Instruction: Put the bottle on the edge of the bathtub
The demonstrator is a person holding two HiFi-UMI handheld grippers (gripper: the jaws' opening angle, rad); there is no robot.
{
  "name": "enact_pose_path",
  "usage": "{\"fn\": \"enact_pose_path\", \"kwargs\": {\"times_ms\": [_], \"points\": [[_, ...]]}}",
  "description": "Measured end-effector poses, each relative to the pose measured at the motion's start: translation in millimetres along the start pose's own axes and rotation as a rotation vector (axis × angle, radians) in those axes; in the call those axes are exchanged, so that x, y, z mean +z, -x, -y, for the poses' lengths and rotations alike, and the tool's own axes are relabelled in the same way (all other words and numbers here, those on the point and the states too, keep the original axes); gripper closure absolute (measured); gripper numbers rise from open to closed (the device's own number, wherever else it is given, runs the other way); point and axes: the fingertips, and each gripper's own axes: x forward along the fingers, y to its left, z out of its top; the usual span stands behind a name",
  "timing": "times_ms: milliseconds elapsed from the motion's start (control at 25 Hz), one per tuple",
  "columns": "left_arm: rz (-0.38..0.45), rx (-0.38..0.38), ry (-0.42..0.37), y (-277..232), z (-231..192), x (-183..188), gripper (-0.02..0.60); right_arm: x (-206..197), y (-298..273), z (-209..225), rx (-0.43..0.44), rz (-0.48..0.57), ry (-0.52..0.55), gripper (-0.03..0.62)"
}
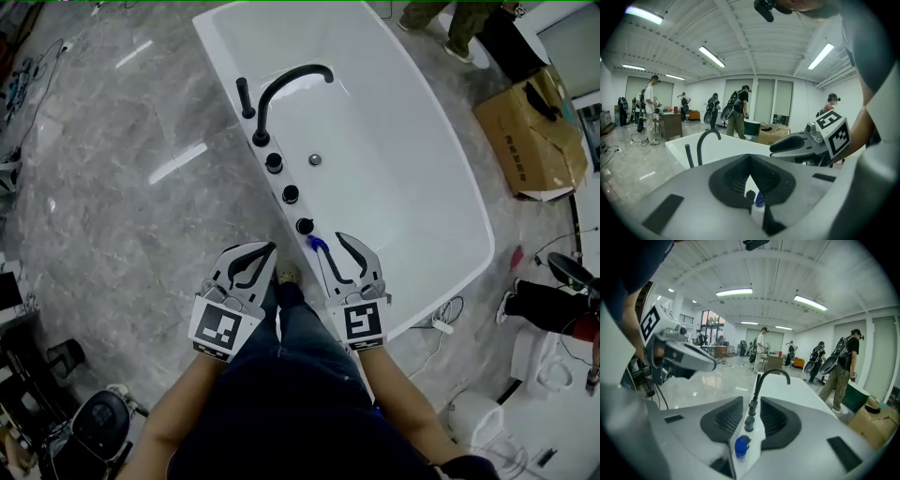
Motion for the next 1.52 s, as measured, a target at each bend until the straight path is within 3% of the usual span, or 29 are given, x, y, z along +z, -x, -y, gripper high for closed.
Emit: {"fn": "enact_pose_path", "kwargs": {"times_ms": [80,160,520,720,960,1520], "points": [[0.061,0.026,-0.015,6,-5,25,0.559,34,13,13,-0.041,0.065,-0.034,0.530],[0.120,0.052,-0.035,13,-11,52,0.559,67,23,27,-0.076,0.125,-0.074,0.550],[0.383,0.171,-0.119,60,-35,185,0.560,202,80,68,-0.215,0.388,-0.038,0.566],[0.477,0.246,-0.166,94,-34,246,0.560,267,116,72,-0.258,0.494,0.010,0.566],[0.530,0.254,-0.184,118,-15,274,0.560,284,143,64,-0.269,0.556,0.019,0.566],[0.517,0.254,-0.179,113,-6,270,0.560,271,148,69,-0.264,0.540,-0.001,0.566]]}}
